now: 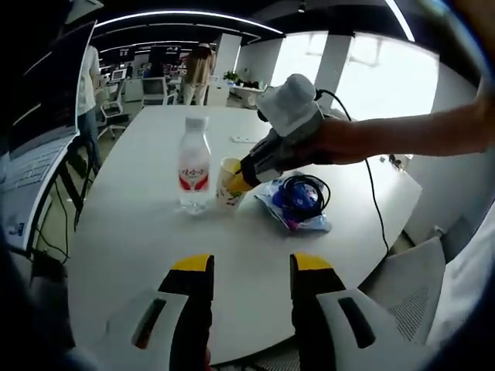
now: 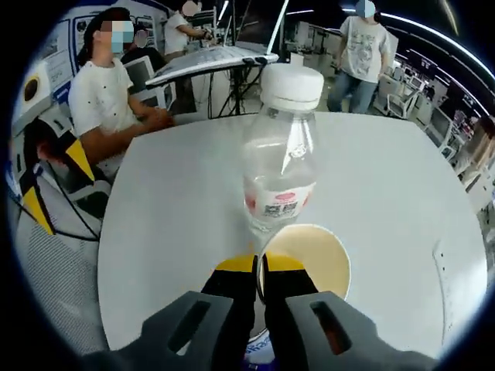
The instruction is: Arrange the tabletop items into an orderly group along one side of the table until the central work area is clear of visible clutter.
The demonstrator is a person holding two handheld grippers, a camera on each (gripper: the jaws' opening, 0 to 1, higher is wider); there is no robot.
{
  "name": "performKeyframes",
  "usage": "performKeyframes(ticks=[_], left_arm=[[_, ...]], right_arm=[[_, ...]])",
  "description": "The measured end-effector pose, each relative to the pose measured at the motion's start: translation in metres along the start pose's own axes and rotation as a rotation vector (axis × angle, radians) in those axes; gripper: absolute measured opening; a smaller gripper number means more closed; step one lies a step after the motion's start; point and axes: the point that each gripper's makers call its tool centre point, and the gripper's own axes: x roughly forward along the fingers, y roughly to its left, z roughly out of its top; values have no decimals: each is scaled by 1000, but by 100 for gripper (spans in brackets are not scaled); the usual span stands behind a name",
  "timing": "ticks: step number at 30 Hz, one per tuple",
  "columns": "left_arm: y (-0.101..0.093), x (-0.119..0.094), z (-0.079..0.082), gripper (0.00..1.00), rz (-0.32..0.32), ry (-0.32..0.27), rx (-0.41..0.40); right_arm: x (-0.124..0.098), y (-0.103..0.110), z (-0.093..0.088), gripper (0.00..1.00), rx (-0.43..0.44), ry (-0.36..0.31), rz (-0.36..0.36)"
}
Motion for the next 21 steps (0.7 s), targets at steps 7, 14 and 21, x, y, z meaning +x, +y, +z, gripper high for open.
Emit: performKeyframes(ticks=[7, 14, 21], left_arm=[[0, -1, 0, 38, 1, 0, -4], [1, -1, 0, 38, 3, 0, -7], [1, 1, 0, 38, 1, 0, -8]], right_arm=[[6, -1, -1, 0, -32, 21, 3], [8, -6, 0, 0, -37, 24, -3], [7, -5, 4, 1, -30, 15, -7]])
